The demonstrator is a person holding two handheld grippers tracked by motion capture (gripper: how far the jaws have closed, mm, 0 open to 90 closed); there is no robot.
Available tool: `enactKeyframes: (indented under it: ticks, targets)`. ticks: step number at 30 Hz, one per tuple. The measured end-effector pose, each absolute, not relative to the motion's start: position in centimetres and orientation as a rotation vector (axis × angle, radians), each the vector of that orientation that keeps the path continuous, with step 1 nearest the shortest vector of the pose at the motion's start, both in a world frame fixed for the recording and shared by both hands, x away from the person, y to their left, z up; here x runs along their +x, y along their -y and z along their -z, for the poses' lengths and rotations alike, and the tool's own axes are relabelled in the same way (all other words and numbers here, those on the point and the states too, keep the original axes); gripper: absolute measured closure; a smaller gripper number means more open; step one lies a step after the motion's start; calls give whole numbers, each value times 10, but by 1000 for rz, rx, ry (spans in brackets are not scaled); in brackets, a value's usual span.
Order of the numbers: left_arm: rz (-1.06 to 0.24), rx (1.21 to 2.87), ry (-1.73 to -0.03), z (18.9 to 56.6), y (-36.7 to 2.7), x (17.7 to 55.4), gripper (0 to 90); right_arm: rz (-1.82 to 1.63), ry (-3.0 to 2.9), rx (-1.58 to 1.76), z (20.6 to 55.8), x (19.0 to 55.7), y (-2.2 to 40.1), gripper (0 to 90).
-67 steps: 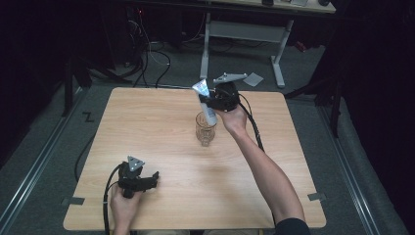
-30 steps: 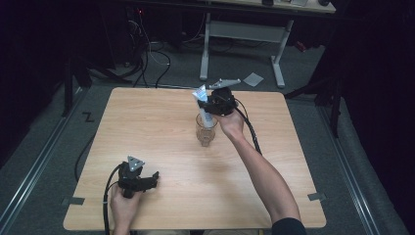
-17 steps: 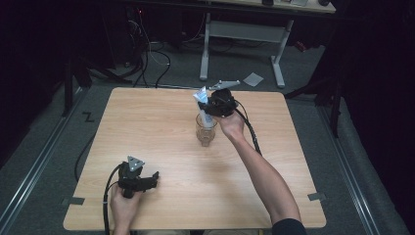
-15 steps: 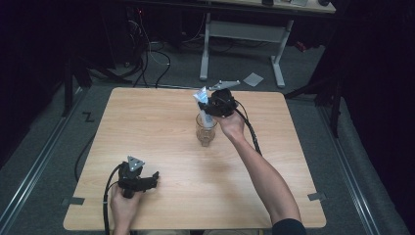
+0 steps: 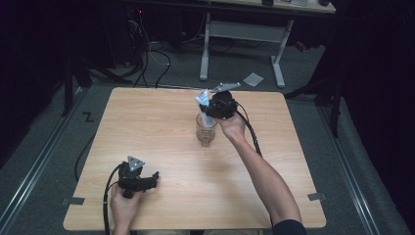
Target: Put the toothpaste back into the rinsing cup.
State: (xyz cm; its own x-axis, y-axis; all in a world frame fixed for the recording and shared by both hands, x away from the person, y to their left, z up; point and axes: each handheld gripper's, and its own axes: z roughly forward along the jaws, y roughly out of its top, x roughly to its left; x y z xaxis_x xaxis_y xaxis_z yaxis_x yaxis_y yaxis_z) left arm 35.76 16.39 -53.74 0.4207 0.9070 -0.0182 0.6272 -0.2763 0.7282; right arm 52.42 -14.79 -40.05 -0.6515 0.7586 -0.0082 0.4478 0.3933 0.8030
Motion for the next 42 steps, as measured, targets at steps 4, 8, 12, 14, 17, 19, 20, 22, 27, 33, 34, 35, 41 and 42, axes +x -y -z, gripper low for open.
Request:
enactKeyframes:
  ticks: [4,8,12,14,17,19,20,22,27,33,34,35,41,42]
  targets:
    - [-537,2010,-1294,537,-164,358,144,-1136,-2284,1043,401,524,148,633]
    - [-538,2010,-1294,537,-164,358,144,-1134,-2285,1040,403,524,149,632]
    - [-537,2010,-1294,537,-164,358,144,-1125,-2291,1036,405,523,149,631]
    - [-537,2010,-1294,537,-164,358,144,-1124,-2292,1033,406,523,149,631]
    - [-537,2010,-1294,537,-164,358,144,-1112,-2297,1038,408,523,148,629]
    - [-538,2010,-1294,537,-164,358,144,-1106,-2294,1037,410,522,148,629]
    - [-537,2010,-1294,537,-164,358,144,-1103,-2298,1047,412,522,147,627]
    - [-537,2010,-1294,537,-164,358,144,-1102,-2299,1037,413,522,147,627]
    - [-539,2010,-1295,537,-164,358,145,-1095,-2309,1047,417,521,147,624]
    - [-537,2010,-1295,537,-164,358,144,-1082,-2321,1049,422,521,145,622]
    - [-537,2010,-1295,537,-164,358,144,-1076,-2323,1043,423,521,145,621]
    - [-537,2010,-1294,537,-164,358,145,-1077,-2323,1044,423,520,145,620]
    - [-537,2010,-1295,537,-164,358,145,-1074,-2325,1059,426,520,147,619]
    - [-537,2010,-1295,537,-164,358,144,-1073,-2325,1057,427,520,147,619]
